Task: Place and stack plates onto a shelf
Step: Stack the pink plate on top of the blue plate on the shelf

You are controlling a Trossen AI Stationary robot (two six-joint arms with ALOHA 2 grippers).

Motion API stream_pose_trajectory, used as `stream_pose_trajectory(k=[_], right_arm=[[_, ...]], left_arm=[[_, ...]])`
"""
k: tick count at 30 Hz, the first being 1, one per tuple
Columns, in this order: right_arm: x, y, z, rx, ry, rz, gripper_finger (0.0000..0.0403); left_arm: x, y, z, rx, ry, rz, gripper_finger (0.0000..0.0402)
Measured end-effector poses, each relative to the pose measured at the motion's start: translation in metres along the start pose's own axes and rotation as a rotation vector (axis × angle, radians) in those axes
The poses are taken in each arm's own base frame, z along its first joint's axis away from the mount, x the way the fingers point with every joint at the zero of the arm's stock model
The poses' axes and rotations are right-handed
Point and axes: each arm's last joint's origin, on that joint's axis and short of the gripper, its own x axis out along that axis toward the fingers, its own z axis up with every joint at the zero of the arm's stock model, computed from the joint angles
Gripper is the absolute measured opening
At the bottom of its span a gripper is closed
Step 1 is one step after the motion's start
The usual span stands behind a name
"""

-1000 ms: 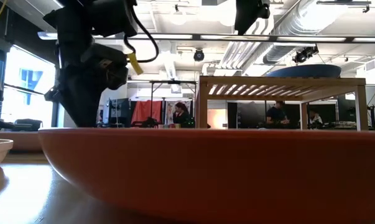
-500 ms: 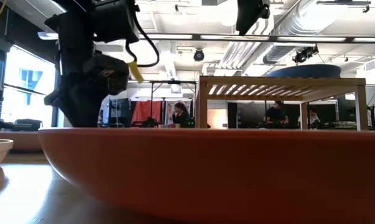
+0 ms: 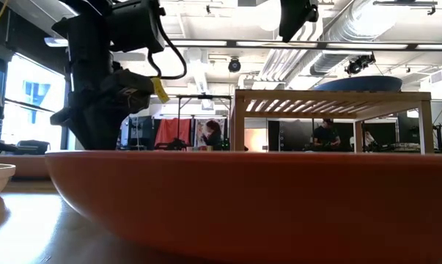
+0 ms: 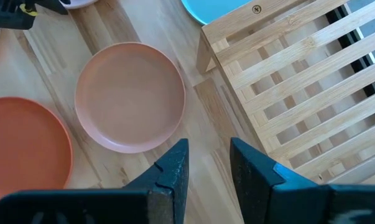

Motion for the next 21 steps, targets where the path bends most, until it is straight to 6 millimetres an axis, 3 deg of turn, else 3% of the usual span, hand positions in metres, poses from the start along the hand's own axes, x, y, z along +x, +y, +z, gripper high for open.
stream_pose_trajectory(k=[16, 21], right_arm=[[0.0000, 0.0000, 0.0000, 0.000, 0.001, 0.001, 0.0094], [0.0001, 0.0000, 0.0000, 0.000, 0.001, 0.001, 0.0094]], left_arm=[[0.0018, 0.0032, -0.0010, 0.015, 0.007, 0.044, 0.0074], [0.0018, 0.0032, -0.0012, 0.016, 0.011, 0.042, 0.0040]])
